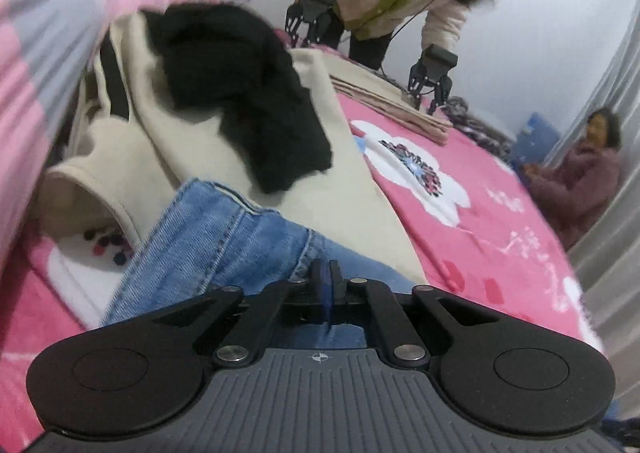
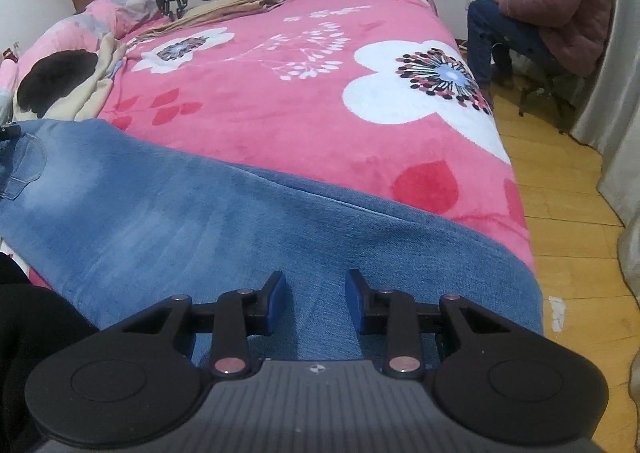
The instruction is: Fold clothes
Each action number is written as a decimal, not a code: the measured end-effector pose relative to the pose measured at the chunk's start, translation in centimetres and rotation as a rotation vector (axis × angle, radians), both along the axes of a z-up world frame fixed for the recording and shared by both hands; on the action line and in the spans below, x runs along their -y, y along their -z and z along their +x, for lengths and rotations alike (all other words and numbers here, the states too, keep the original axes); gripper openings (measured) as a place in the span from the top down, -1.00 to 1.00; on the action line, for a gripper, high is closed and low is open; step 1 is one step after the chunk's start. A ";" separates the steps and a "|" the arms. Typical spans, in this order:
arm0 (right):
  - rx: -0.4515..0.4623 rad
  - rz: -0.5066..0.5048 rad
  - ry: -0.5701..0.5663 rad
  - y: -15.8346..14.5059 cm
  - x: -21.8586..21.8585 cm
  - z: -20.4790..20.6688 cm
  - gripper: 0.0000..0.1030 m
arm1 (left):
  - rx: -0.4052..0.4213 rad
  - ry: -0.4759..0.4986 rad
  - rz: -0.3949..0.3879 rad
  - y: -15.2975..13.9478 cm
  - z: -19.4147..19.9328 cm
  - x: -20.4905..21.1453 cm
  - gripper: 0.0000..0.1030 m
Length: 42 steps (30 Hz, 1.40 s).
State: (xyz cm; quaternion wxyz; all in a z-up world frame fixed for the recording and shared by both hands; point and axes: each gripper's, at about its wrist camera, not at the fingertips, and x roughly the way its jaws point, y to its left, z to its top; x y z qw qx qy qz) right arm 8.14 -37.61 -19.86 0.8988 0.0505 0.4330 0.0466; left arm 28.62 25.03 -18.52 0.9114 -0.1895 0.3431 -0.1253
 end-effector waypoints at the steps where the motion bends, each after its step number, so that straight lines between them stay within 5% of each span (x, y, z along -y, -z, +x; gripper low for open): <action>1: 0.002 -0.008 0.002 0.0 -0.1 0.0 0.34 | -0.009 0.015 -0.037 0.5 0.5 -0.9 0.91; 5: -0.012 -0.043 -0.009 -0.1 -0.6 0.2 0.34 | 0.046 0.007 -0.072 0.7 0.5 -2.4 0.91; 7: -0.025 -0.053 -0.012 -0.1 -0.7 0.5 0.34 | 0.058 -0.143 0.019 0.6 0.2 -3.7 0.92; 11: -0.045 -0.079 -0.001 -0.2 -1.2 0.9 0.34 | -0.036 -0.297 -0.063 2.2 -0.3 -7.8 0.98; 13: -0.050 -0.093 0.000 -0.2 -1.4 0.9 0.34 | 0.053 -0.289 -0.068 0.7 -1.9 -6.8 1.00; 15: -0.055 -0.098 0.004 -0.3 -1.5 1.0 0.34 | 0.271 -0.246 -0.027 -2.7 -5.2 -3.8 0.99; 19: -0.067 -0.117 0.014 -0.3 -1.9 1.3 0.33 | 0.430 0.037 0.258 -5.7 -7.6 3.3 0.87; 22: -0.069 -0.132 0.013 -0.3 -2.1 1.4 0.32 | 0.209 0.022 0.386 -1.2 -4.7 4.5 0.84; 24: -0.064 -0.125 0.024 -0.2 -2.0 1.3 0.31 | 0.166 -0.014 0.304 2.4 -3.7 3.0 0.74; 26: -0.064 -0.129 0.030 -0.2 -2.1 1.3 0.31 | 0.186 -0.029 0.302 2.4 -4.2 3.4 0.74; 30: -0.068 -0.142 0.036 -0.2 -2.4 1.4 0.31 | 0.225 0.008 0.479 2.4 -4.7 5.8 0.77; 39: -0.060 -0.142 0.040 -0.2 -2.4 1.3 0.30 | 0.131 0.045 0.288 2.5 -1.4 2.5 0.74; 42: -0.059 -0.148 0.051 -0.2 -2.6 1.3 0.30 | 0.141 0.009 0.284 0.9 -2.2 2.8 0.81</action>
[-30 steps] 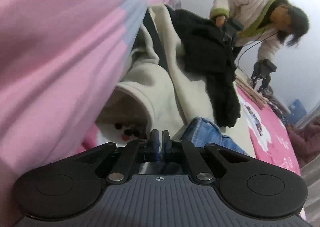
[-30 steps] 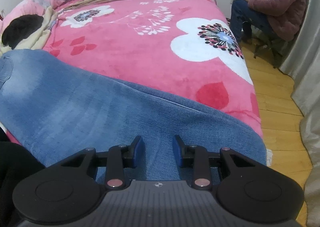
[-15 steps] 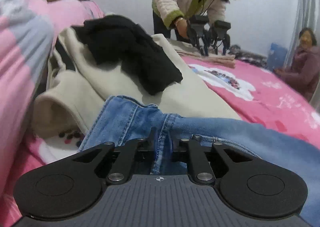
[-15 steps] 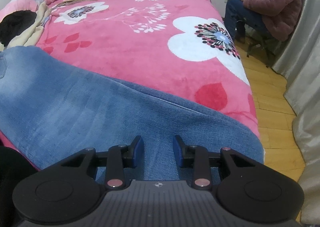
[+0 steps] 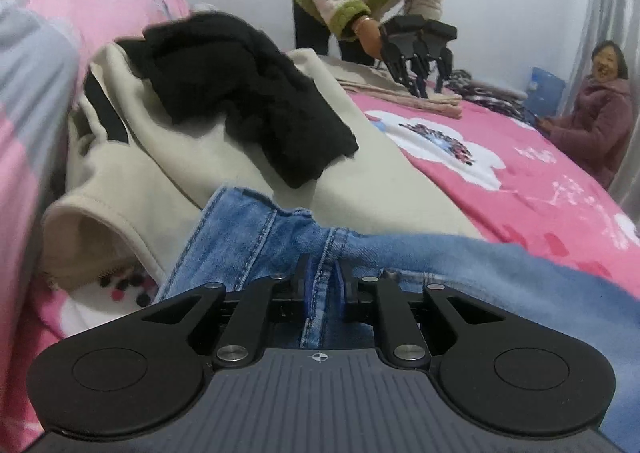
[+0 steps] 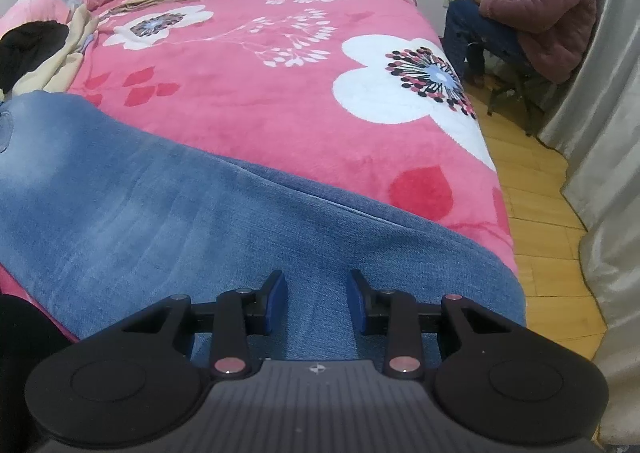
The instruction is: Fold clothes
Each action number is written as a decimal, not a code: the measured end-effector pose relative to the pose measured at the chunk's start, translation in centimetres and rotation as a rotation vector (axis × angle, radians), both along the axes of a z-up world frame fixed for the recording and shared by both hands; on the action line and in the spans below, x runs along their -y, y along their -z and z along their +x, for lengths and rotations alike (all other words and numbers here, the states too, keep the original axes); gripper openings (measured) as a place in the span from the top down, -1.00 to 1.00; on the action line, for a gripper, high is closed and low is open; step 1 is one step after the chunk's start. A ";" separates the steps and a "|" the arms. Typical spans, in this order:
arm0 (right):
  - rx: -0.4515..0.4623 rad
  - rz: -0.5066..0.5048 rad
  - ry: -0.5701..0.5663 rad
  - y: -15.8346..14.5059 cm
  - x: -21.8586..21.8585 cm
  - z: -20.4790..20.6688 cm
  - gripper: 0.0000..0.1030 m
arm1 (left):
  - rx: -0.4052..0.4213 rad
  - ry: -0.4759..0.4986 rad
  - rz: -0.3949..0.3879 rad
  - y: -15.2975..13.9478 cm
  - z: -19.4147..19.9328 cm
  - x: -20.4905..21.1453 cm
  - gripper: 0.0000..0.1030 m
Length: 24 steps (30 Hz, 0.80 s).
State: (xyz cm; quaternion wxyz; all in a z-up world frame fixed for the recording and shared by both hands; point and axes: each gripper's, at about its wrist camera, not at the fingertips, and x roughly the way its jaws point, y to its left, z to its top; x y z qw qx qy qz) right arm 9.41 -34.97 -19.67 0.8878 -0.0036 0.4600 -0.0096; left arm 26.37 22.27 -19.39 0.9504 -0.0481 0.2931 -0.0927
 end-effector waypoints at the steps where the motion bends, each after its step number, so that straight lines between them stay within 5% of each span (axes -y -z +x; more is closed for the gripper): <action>1: -0.002 -0.005 0.001 0.0 -0.1 0.0 0.30 | 0.099 -0.024 -0.030 -1.3 -1.5 0.3 0.84; 2: -0.003 -0.010 0.000 0.0 -0.2 0.1 0.30 | 0.209 -0.025 -0.046 -2.7 -3.0 0.9 0.83; 4: -0.004 -0.014 -0.004 0.0 -0.2 0.1 0.30 | 0.288 0.046 0.040 -4.8 -3.8 2.9 0.76; 7: -0.007 -0.013 -0.012 0.0 -0.1 0.1 0.29 | 0.176 0.020 0.166 -1.9 -1.7 3.6 0.73; 8: -0.008 -0.013 -0.012 0.0 -0.1 0.1 0.29 | 0.165 0.006 0.152 0.1 -1.4 2.9 0.68; 10: -0.007 -0.019 -0.013 0.0 -0.2 0.1 0.29 | 0.202 -0.008 0.156 2.5 -1.7 2.5 0.63; 13: -0.008 -0.015 -0.015 0.0 -0.1 0.1 0.29 | 0.226 -0.001 0.268 2.9 -1.6 4.3 0.64; 18: -0.008 -0.016 -0.021 0.0 -0.1 0.2 0.28 | 0.165 -0.004 0.155 1.0 -1.1 2.5 0.64; 22: 0.002 -0.010 -0.013 0.1 -0.1 0.0 0.28 | 0.342 -0.098 0.042 -2.7 -4.0 1.5 0.68; 24: 0.007 -0.001 -0.005 0.1 0.1 0.0 0.28 | 0.213 -0.081 0.070 -1.1 -2.0 1.3 0.66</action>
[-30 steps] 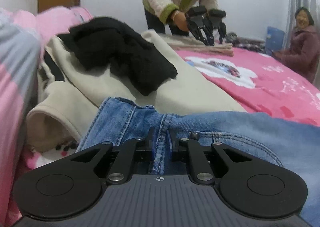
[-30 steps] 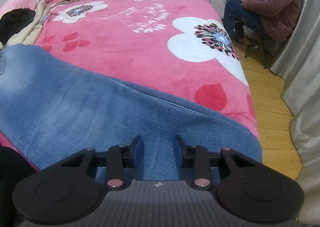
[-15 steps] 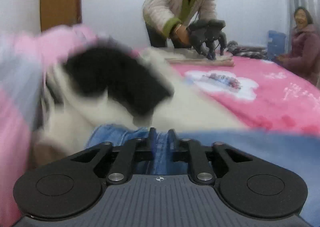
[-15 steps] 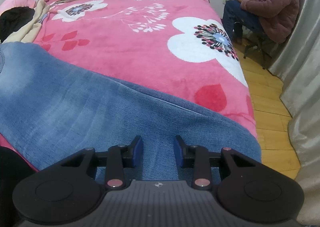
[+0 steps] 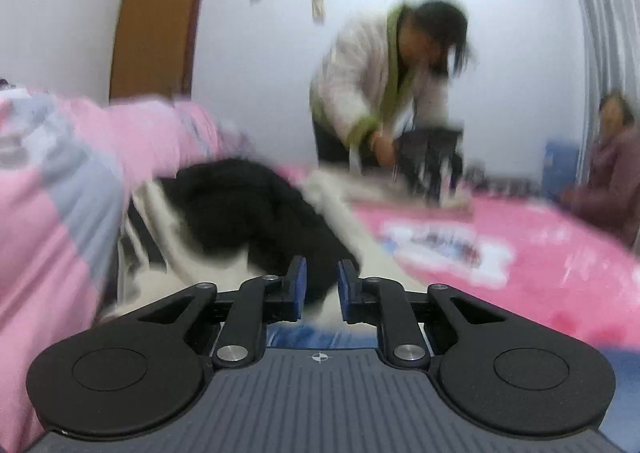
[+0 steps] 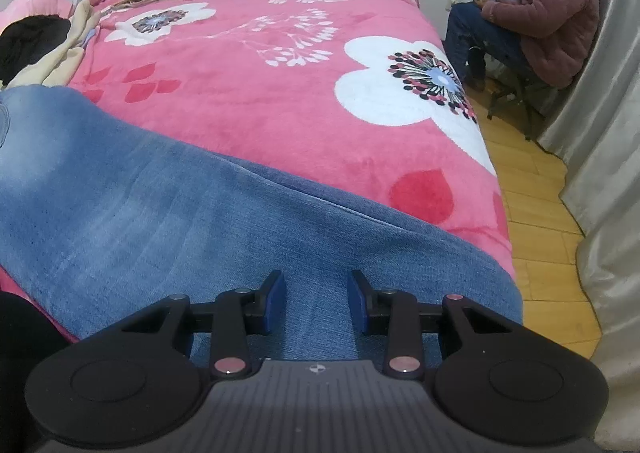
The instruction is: Fold clothes
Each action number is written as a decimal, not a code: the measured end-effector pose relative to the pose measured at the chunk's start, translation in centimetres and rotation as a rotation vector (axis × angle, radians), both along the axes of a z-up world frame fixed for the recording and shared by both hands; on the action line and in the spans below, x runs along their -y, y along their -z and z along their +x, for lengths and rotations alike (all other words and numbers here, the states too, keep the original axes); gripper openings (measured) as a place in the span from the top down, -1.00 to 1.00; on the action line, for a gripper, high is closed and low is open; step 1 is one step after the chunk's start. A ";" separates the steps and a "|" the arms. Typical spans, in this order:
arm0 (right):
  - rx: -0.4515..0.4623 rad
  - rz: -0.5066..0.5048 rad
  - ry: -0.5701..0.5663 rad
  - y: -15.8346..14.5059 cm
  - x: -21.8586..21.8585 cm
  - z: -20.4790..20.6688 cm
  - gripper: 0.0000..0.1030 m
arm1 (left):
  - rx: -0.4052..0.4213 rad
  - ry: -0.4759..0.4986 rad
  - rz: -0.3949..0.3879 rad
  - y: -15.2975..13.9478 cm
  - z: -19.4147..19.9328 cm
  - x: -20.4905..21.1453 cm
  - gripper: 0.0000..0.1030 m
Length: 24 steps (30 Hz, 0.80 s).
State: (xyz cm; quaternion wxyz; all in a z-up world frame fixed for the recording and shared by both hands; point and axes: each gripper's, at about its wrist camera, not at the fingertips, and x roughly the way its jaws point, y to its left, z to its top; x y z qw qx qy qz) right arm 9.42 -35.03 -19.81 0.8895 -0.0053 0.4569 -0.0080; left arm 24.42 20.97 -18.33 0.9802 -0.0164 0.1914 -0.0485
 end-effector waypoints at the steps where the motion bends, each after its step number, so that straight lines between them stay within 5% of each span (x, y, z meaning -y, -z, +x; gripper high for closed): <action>1: 0.003 0.004 0.005 0.0 0.0 0.0 0.28 | -0.115 0.011 -0.018 2.0 1.4 -0.3 0.65; 8: 0.016 0.010 0.010 0.0 0.1 -0.2 0.28 | -0.098 -0.008 -0.153 4.1 2.1 -2.2 0.62; 21: 0.014 0.011 0.010 0.0 0.0 -0.3 0.28 | 0.025 -0.077 -0.090 2.8 -0.5 -0.4 0.63; 24: 0.020 0.016 0.015 0.0 0.1 -0.4 0.28 | -0.002 0.023 -0.224 2.3 -1.1 0.2 0.62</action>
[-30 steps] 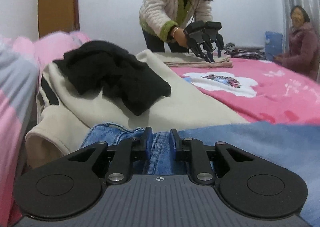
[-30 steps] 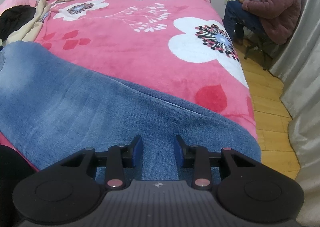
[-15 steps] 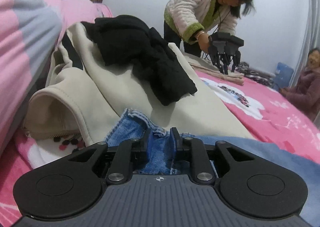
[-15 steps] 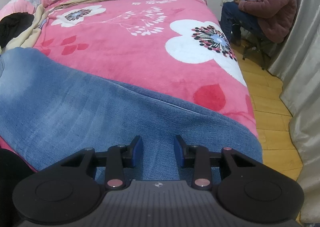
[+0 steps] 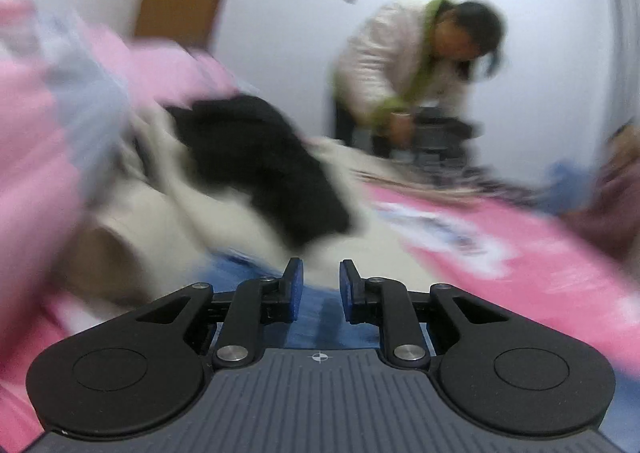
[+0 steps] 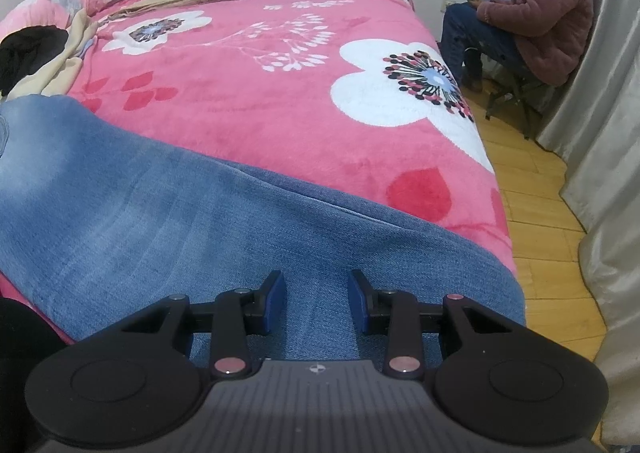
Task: Fold clothes
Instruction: 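Open the left tool to release the jeans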
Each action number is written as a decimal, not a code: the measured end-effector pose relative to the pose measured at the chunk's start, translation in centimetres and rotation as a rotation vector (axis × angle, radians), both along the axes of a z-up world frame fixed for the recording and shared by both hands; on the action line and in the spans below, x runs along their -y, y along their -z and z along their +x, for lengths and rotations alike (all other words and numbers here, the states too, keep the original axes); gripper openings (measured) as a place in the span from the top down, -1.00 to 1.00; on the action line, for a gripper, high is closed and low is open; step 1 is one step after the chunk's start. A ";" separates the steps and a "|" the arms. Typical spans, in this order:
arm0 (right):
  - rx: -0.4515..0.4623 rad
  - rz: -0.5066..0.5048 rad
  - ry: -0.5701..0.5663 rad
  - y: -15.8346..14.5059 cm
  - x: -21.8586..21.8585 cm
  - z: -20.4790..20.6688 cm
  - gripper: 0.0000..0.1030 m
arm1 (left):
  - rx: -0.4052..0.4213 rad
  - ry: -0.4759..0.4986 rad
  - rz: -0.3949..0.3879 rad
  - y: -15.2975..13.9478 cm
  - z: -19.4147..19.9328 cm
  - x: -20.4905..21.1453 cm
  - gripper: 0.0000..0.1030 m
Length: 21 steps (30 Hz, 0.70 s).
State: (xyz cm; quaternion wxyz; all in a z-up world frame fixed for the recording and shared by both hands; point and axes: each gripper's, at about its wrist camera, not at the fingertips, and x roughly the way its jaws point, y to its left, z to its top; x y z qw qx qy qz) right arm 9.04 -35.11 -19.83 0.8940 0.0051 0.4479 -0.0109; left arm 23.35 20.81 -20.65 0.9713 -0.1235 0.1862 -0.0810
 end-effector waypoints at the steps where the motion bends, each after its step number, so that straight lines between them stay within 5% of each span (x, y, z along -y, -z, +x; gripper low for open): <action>1: 0.007 0.003 0.002 0.0 0.0 -0.1 0.28 | -0.031 0.067 -0.037 0.3 0.3 0.4 0.52; 4: 0.032 0.019 0.010 0.2 0.3 -0.5 0.27 | 0.002 0.082 0.213 1.7 0.0 3.9 0.44; 10: 0.099 0.115 0.028 0.6 1.9 -1.2 0.25 | -0.004 0.098 0.151 1.6 0.3 2.8 0.44; 14: 0.111 0.234 0.157 -0.8 3.0 -0.8 0.25 | 0.008 0.083 0.208 1.9 0.0 3.8 0.43; 18: 0.152 0.198 0.126 -2.1 2.0 1.3 0.17 | 0.010 0.083 0.209 2.0 0.3 3.9 0.43; 21: 0.095 0.126 0.130 0.5 0.3 2.9 0.08 | 0.010 0.087 0.199 2.0 0.3 3.8 0.43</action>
